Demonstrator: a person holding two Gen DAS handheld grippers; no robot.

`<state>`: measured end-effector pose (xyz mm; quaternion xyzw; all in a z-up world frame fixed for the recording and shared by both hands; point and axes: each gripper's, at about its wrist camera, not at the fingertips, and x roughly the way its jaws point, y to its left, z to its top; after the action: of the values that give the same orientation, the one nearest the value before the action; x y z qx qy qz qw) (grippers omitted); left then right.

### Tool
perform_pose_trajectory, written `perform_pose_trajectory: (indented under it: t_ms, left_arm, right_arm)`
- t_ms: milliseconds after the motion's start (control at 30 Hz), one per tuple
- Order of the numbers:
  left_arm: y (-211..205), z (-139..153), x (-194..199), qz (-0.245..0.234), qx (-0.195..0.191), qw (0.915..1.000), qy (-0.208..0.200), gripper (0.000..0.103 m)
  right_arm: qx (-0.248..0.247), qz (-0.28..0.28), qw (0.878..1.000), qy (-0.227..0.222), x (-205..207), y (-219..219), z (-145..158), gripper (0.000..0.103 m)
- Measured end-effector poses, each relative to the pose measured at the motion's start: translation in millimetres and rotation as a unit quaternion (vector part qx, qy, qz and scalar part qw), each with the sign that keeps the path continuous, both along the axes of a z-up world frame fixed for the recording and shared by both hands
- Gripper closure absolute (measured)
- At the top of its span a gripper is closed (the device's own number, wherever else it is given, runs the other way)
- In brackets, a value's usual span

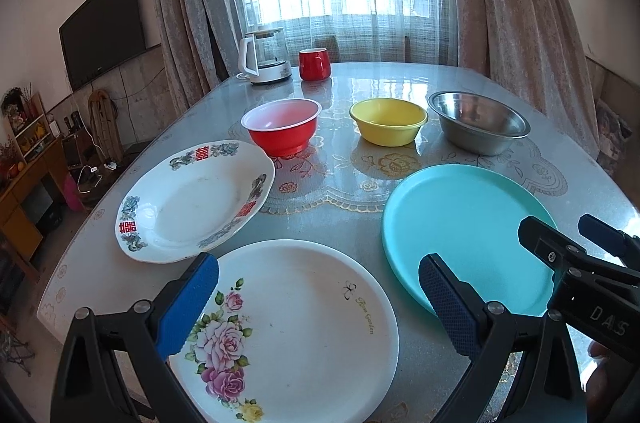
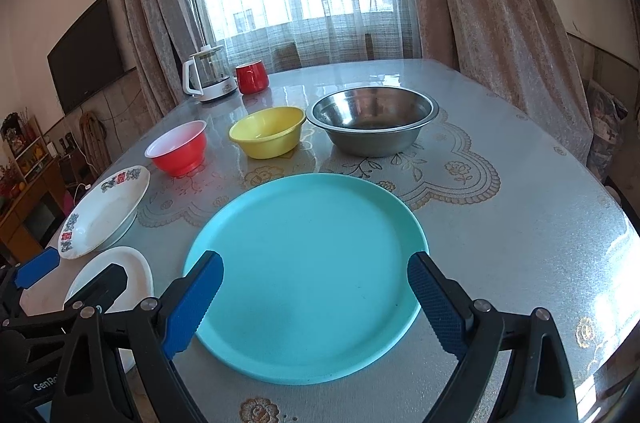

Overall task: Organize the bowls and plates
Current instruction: 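Move the left tool toward the rim of the white rose-pattern plate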

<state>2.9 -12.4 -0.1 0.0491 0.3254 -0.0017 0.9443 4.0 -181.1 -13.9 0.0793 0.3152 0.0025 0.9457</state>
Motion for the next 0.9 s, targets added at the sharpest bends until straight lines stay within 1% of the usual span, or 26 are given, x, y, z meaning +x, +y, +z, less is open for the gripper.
perform_pose_trajectory:
  t_ms: [633,733,900]
  left_arm:
    - [-8.2,3.7,-1.4,-0.009,0.003,0.9999,-0.001,0.002]
    - [-12.1,2.9,-0.5,-0.022,0.006,0.9997,0.004,0.002]
    - [-16.4,2.6,0.4,-0.029,0.01,0.9995,0.003,0.002]
  right_arm:
    - [0.013,-0.011,1.0,-0.006,-5.2,-16.3,1.8,0.008]
    - [0.011,-0.014,1.0,-0.008,-5.8,-17.6,2.1,0.008]
    - [0.011,-0.016,1.0,-0.007,-5.0,-20.4,2.4,0.008]
